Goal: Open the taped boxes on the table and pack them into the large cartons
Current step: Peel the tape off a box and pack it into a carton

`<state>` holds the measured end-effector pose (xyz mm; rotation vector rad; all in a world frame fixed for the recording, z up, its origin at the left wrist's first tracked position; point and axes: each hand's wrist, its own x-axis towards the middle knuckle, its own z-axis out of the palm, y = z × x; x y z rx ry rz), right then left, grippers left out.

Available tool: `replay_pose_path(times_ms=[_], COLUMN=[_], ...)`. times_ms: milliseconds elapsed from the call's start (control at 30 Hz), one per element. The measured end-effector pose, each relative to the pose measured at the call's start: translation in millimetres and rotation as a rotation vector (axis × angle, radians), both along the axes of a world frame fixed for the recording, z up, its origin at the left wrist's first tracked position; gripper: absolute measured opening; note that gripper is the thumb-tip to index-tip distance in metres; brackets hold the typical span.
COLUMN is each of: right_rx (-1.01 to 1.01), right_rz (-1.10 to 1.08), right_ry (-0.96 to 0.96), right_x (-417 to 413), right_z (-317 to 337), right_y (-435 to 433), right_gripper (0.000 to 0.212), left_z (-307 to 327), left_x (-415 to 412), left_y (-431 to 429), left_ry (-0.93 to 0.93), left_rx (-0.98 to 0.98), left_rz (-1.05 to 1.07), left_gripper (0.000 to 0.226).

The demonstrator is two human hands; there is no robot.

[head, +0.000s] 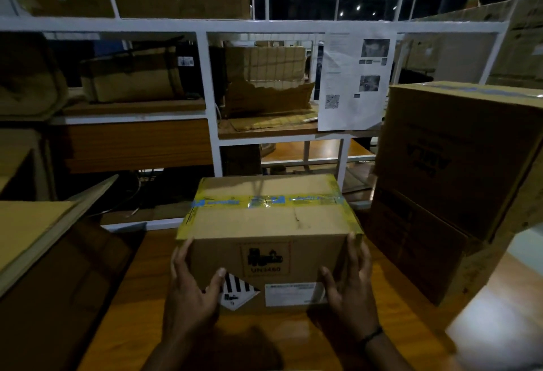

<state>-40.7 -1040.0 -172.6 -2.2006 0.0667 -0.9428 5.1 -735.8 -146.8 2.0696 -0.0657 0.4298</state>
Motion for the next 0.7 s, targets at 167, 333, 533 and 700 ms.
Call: replay_pose_path(times_ms=[167, 333, 533, 700], right_rx=[-0.094, -0.111, -0.222, -0.168], right_rz=[0.005, -0.063, -0.026, 0.150], right_ry=[-0.036, -0.195, -0.013, 0.232], right_x=[2.5, 7.6, 25.5, 30.1], right_z=[37.4, 83.7, 101.6, 82.3], right_y=[2.4, 10.0, 11.9, 5.2], right_gripper=[0.103, 0.062, 0.026, 0.040], left_z=[22.0, 67.8, 80.7, 56.0], left_x=[-0.8, 0.0, 27.1, 29.0], left_y=[9.9, 22.2, 47.4, 55.0], left_ry=[-0.148, -0.326, -0.114, 0.137], left_rx=[0.023, 0.036, 0.213, 0.196], left_rz=[0.080, 0.135, 0.048, -0.048], left_gripper=[0.093, 0.065, 0.040, 0.048])
